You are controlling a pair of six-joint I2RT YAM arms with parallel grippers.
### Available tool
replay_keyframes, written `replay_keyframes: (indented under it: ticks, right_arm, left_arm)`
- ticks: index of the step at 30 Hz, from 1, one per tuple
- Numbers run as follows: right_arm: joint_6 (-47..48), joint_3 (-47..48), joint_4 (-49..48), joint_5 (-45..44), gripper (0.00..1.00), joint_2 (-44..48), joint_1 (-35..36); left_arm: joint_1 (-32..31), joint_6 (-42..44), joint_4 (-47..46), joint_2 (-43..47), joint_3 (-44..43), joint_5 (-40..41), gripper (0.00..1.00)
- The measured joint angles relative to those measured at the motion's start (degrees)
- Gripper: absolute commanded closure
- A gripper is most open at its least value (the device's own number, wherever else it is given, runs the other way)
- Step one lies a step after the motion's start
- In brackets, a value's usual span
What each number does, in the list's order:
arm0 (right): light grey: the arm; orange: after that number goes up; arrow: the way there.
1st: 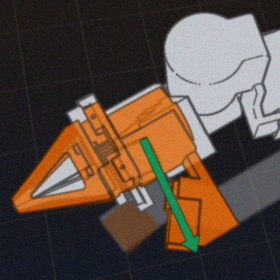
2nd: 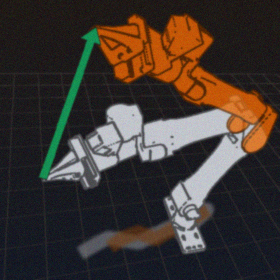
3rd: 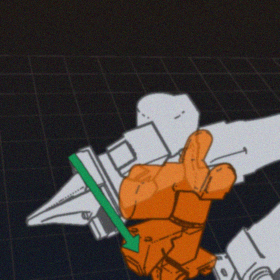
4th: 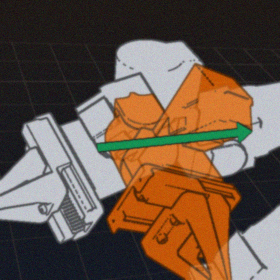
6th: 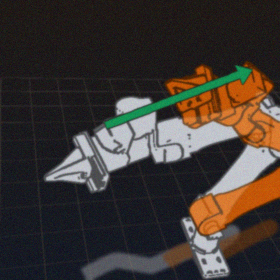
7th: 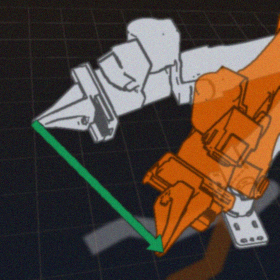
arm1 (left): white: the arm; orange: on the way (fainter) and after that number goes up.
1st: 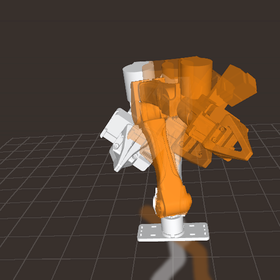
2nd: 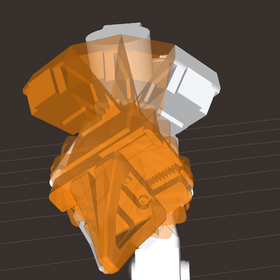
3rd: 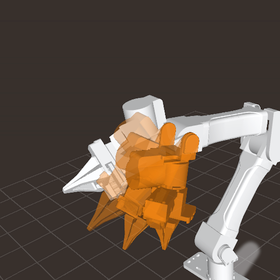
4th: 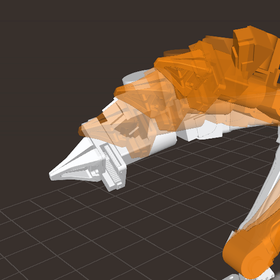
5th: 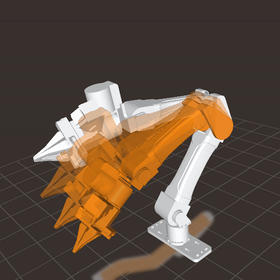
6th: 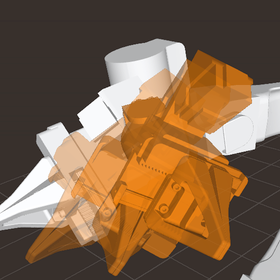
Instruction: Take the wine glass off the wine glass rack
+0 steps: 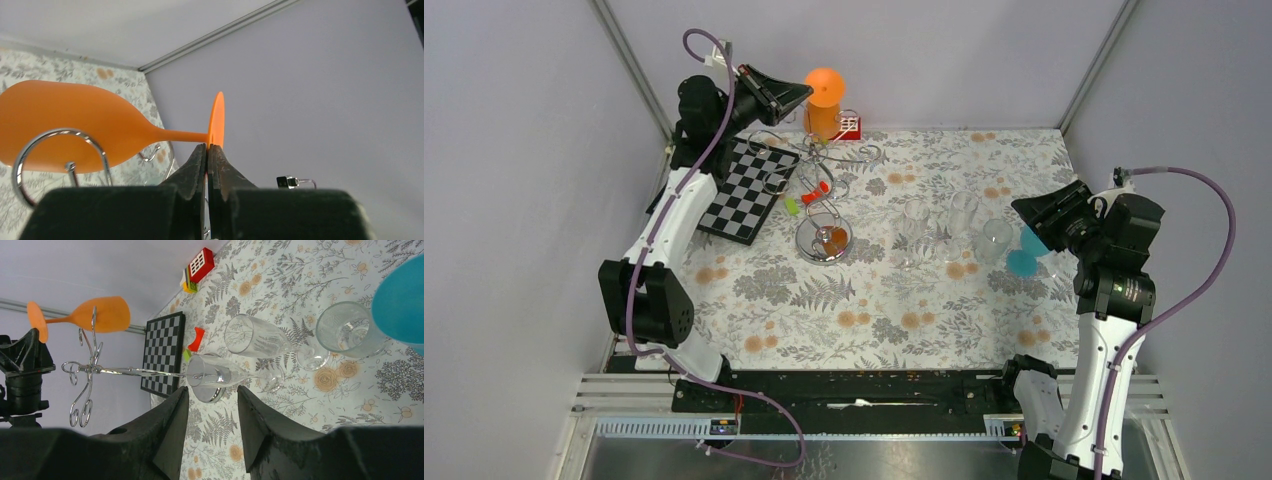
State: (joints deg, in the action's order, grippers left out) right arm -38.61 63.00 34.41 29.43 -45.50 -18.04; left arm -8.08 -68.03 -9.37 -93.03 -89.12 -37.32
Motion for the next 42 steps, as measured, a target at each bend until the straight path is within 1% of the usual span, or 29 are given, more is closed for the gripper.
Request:
replay_keyframes:
  ticks: [2, 3, 4, 6, 8, 9, 11, 14, 17, 20, 23, 25, 27, 30, 31, 34, 37, 40, 42]
  right_arm:
    - [0.02, 0.00, 0.00, 0.00, 0.52, 0.00, 0.00]
    - [0.02, 0.00, 0.00, 0.00, 0.49, 0.00, 0.00]
    - [0.02, 0.00, 0.00, 0.02, 0.45, 0.00, 0.00]
    - [0.13, 0.00, -0.04, 0.09, 0.32, 0.00, 0.00]
    - [0.13, -0.11, -0.44, 0.24, 0.23, 0.15, 0.00]
    - [0.26, -0.44, -1.11, 0.33, 0.21, 0.44, 0.00]
    - [0.09, -1.42, -2.43, 0.70, 0.18, 1.44, 0.00]
    - [-0.04, -2.91, -4.11, 1.77, 0.17, 3.08, 0.00]
    - [-0.28, -2.97, -5.22, 2.91, 0.12, 3.52, 0.00]
    - [-0.68, -3.34, -7.04, 4.55, 0.08, 3.67, 0.00]
    - [-1.81, -4.79, -10.40, 7.21, 0.07, 3.91, 0.00]
    - [-3.96, -6.56, -14.51, 9.51, 0.06, 4.04, 0.02]
    - [-7.72, -9.16, -20.57, 12.13, 0.05, 4.04, 0.04]
    - [-17.86, -13.90, -33.94, 15.65, 0.05, 3.72, 0.04]
    - [-22.49, -15.56, -40.26, 16.70, 0.05, 3.17, 0.04]
    - [-34.36, -18.14, -55.52, 17.86, 0.06, 0.92, 0.04]
    - [-43.54, -18.38, -67.34, 18.12, 0.06, -1.09, 0.11]
    - [-50.34, -18.14, -76.08, 18.10, 0.06, -1.97, 0.85]
    - [-52.87, -17.55, -79.21, 18.12, 0.07, -2.27, 2.16]
  left_arm:
    - [0.00, -0.63, -3.34, 0.35, 0.79, 0.00, 1.00]
    - [0.00, -0.98, -5.11, 0.48, 1.16, 0.00, 1.00]
    - [0.00, -1.42, -6.97, 0.70, 1.62, -0.02, 1.00]
    - [0.00, -2.73, -11.30, 1.09, 2.91, -0.20, 1.00]
    - [-0.04, -3.80, -15.06, 1.44, 4.07, -0.42, 1.00]
    - [-0.17, -4.11, -16.85, 1.57, 4.42, -0.61, 1.00]
    - [-0.70, -4.33, -19.43, 1.66, 4.42, -0.98, 1.00]
    - [-1.97, -4.22, -21.73, 2.10, 4.35, -1.46, 1.00]
    - [-3.52, -4.57, -23.98, 2.36, 4.20, -1.70, 1.00]
    - [-5.73, -7.10, -26.62, 2.54, 4.20, -2.01, 1.00]
    - [-9.22, -10.91, -31.23, 2.64, 4.20, -2.38, 1.00]
    - [-12.24, -13.46, -33.90, 2.86, 4.20, -2.56, 1.00]
    - [-14.86, -15.47, -35.60, 3.13, 4.20, -2.60, 1.00]
    - [-18.80, -18.62, -37.57, 3.61, 4.20, -2.54, 1.00]
    - [-19.80, -19.98, -38.05, 3.80, 4.22, -2.45, 1.00]
    - [-21.03, -24.63, -38.86, 4.87, 5.22, -1.38, 1.00]
    - [-21.31, -30.36, -40.39, 5.75, 7.15, 0.13, 1.00]
    - [-21.86, -34.77, -41.33, 5.99, 8.68, 1.70, 1.00]
    - [-22.60, -36.83, -41.29, 5.99, 9.03, 2.54, 1.00]
